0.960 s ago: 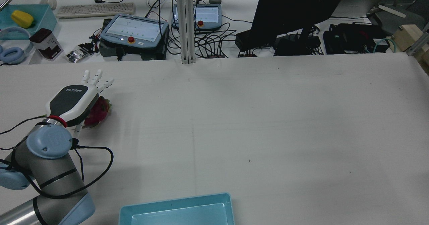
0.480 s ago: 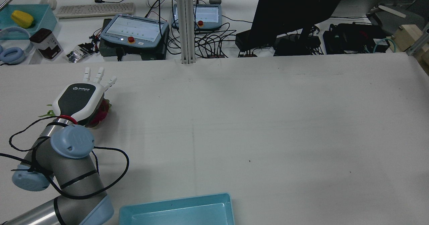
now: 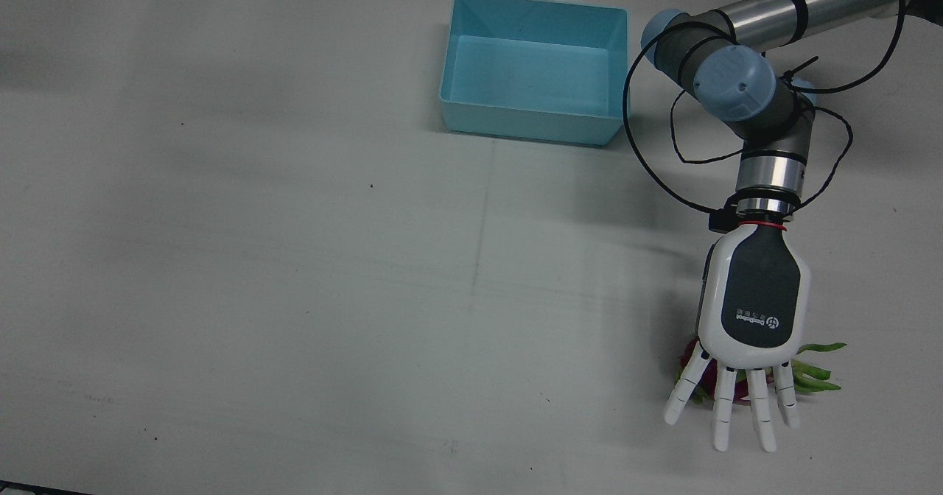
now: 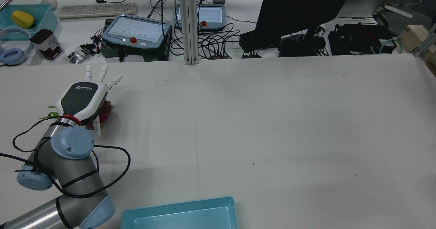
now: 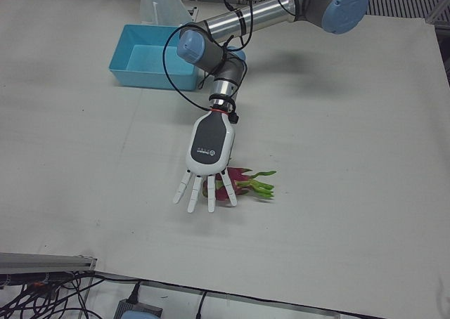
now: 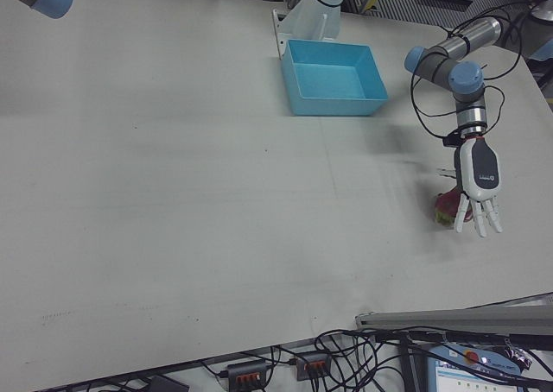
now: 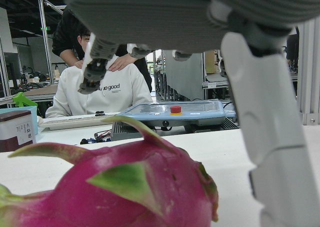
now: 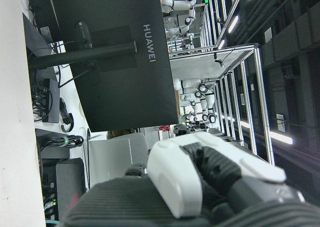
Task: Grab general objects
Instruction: 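Close the left hand's fingers around the dragon fruit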
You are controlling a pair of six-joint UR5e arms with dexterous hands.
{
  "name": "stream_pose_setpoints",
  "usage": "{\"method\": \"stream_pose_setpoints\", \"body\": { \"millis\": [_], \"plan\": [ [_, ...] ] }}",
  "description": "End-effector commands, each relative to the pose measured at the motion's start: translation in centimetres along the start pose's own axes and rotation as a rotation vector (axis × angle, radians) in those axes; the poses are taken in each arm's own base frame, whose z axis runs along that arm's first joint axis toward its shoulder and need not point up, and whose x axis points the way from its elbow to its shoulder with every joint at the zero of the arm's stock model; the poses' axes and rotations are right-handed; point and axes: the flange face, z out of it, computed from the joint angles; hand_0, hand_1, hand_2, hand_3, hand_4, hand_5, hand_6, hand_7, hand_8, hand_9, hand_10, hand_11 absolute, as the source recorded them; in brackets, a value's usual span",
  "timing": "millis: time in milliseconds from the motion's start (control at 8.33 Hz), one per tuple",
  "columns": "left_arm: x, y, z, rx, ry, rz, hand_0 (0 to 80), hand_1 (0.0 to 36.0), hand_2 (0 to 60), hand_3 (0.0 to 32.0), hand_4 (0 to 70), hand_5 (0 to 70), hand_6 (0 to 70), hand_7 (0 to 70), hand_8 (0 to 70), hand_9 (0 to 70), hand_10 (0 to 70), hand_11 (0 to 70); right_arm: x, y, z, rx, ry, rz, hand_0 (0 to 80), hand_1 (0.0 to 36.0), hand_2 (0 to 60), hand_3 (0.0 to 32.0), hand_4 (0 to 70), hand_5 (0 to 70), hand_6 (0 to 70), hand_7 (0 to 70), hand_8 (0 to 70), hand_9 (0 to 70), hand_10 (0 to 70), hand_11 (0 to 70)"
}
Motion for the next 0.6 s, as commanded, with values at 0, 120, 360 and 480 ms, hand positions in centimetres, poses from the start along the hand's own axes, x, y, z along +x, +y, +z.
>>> {"method": "stream_pose_setpoints", "body": {
  "millis": [0,120,360,480],
  "plan": [
    [-3.9,-0.5,2.9,0.027,-0.014,-0.049,53.2,16.7,0.0,13.4,0.0,0.0,0.0,0.0,0.0,0.0,0.0,0.0,0.0,0.0,0.0,0.0,0.0,0.0,0.0,0.0,0.0,0.0,0.0,0.0,0.0,0.0,0.0,0.0,0.0,0.0],
    [-5.8,-0.4,2.8,0.027,-0.036,-0.047,56.1,19.2,0.0,12.0,0.0,0.0,0.0,0.0,0.0,0.0,0.0,0.0,0.0,0.0,0.0,0.0,0.0,0.0,0.0,0.0,0.0,0.0,0.0,0.0,0.0,0.0,0.0,0.0,0.0,0.0],
    [-6.9,-0.5,2.3,0.023,-0.055,-0.032,57.1,19.9,0.0,13.0,0.0,0.0,0.0,0.0,0.0,0.0,0.0,0.0,0.0,0.0,0.0,0.0,0.0,0.0,0.0,0.0,0.0,0.0,0.0,0.0,0.0,0.0,0.0,0.0,0.0,0.0],
    [-6.8,-0.4,1.6,0.016,-0.083,-0.015,56.9,19.6,0.0,11.6,0.0,0.0,0.0,0.0,0.0,0.0,0.0,0.0,0.0,0.0,0.0,0.0,0.0,0.0,0.0,0.0,0.0,0.0,0.0,0.0,0.0,0.0,0.0,0.0,0.0,0.0]
  ]
}}
